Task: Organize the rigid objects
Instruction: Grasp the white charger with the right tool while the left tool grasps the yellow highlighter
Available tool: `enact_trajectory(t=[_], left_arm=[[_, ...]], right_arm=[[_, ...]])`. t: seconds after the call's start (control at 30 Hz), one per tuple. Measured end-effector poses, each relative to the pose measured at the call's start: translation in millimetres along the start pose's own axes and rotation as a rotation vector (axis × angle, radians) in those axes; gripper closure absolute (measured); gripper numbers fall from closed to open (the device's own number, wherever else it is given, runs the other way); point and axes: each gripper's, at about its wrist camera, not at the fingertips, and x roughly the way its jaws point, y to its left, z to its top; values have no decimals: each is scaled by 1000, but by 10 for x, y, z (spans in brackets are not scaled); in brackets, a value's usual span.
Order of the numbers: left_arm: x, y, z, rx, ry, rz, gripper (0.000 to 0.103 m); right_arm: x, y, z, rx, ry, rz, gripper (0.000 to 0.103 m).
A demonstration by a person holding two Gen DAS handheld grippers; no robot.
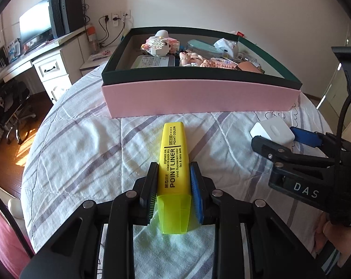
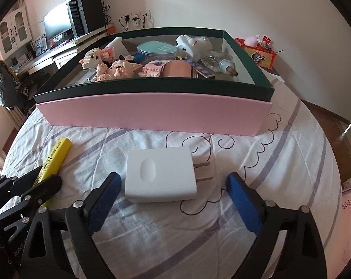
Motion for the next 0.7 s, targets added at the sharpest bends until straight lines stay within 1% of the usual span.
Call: enact_trajectory(t=[0.03, 0.07, 0.2, 0.3, 0.37, 0.53, 0.63, 0.7], left_arm=[[-3, -6, 4, 1, -4, 2, 77], [-3, -17, 7, 5, -7, 3, 77], [-133, 7, 4, -11, -65, -13, 77], [-323, 51, -5, -39, -124, -27, 77], [-494, 50, -9, -56, -171, -24, 77], [-1034, -77, -29, -47, -308, 25, 77], [-1347, -173, -65, -33, -378, 49, 77], [-1535, -231, -94, -19, -413, 61, 77]], right_arm=[[-13, -4, 4, -5, -7, 1, 27], [-29, -10, 1, -10, -14, 9, 37], [-102, -52, -32, 1, -43, 64, 36], [-261, -69, -77, 17, -104, 90, 36], [-424, -59, -133, 28, -152, 113, 36], [-902, 56, -247, 25, -281, 138, 36], [-1248, 127, -278, 16, -358, 138, 36], [-1443, 170, -276, 5, -394, 124, 36]])
